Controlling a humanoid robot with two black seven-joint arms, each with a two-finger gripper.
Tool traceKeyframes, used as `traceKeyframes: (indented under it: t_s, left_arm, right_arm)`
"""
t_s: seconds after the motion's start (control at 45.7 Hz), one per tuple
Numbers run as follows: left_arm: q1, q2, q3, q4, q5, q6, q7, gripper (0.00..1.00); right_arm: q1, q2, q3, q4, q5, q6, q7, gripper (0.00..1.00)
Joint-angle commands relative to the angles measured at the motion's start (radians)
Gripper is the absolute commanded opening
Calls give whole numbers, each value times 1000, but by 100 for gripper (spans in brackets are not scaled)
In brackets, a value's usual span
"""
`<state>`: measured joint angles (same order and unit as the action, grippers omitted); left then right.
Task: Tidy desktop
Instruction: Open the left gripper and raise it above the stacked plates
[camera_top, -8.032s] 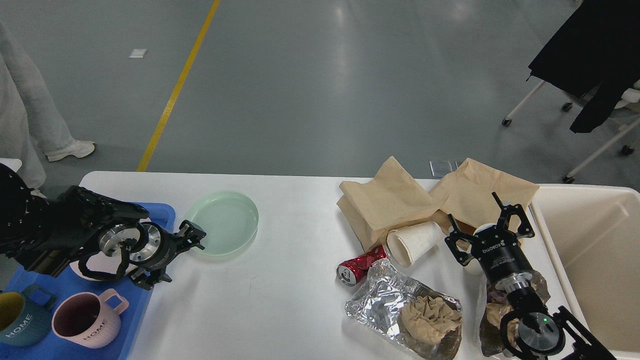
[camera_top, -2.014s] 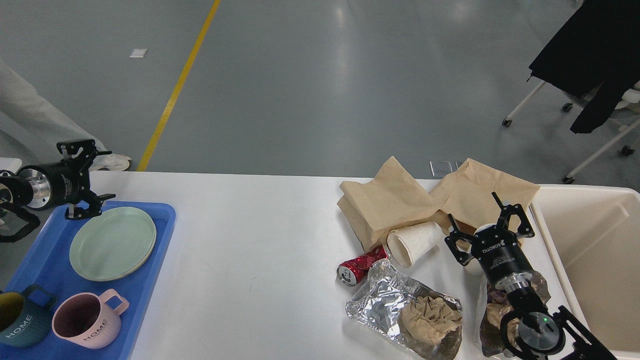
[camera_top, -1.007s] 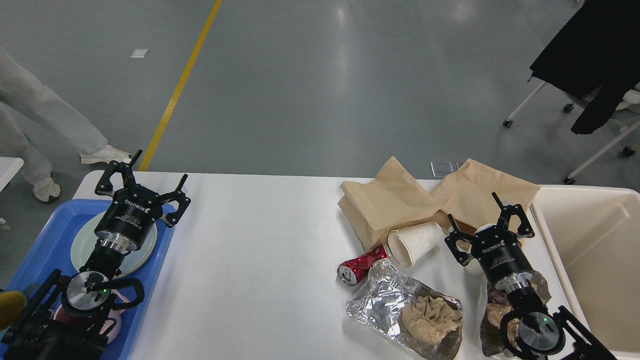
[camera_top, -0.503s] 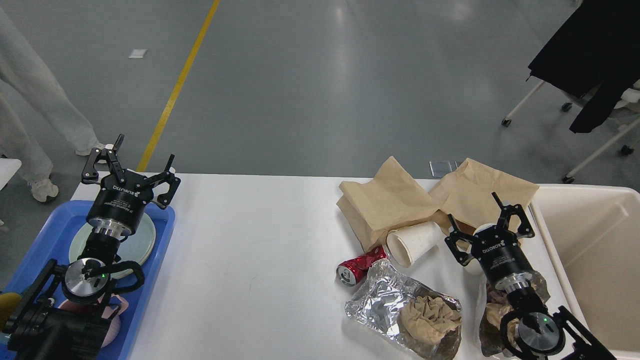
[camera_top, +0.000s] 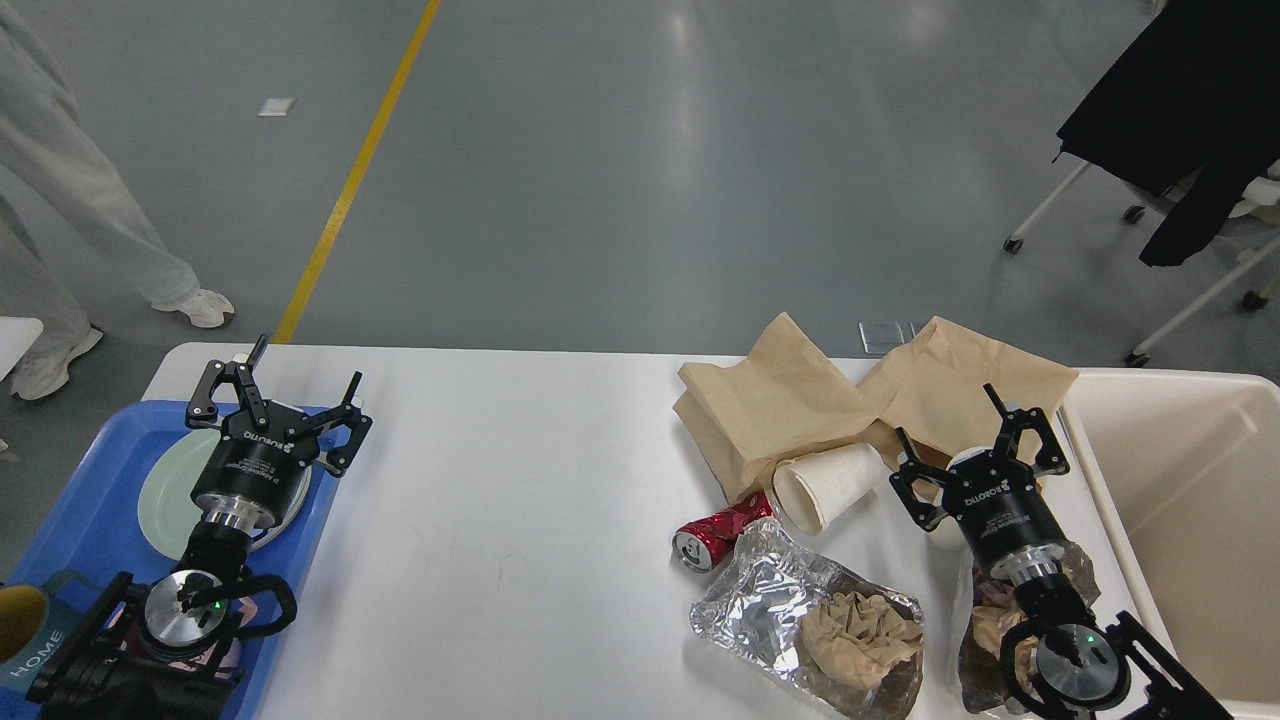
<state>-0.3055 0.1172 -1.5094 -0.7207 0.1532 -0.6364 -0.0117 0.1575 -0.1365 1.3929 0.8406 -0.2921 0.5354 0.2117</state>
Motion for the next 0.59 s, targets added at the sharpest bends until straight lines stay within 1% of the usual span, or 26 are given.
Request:
traceKeyframes:
  t_s: [0.0,0.022,0.131,0.569]
  left_arm:
    - [-1,-7,1,15,-1,-31,-37,96]
    - [-1,-7,1,15,-6,-32,-43,96]
    - [-1,-8,1,15,-7,-32,-48,97]
    - [-1,-7,1,15,-11,-32,-45,97]
  right_arm:
    - [0,0,0,-2,1,0,0,100]
    - [-1,0,0,-2,-1,0,0,100]
    - [-1,0,0,-1,1,0,0,100]
    - [0,0,0,0,1,0,0,100]
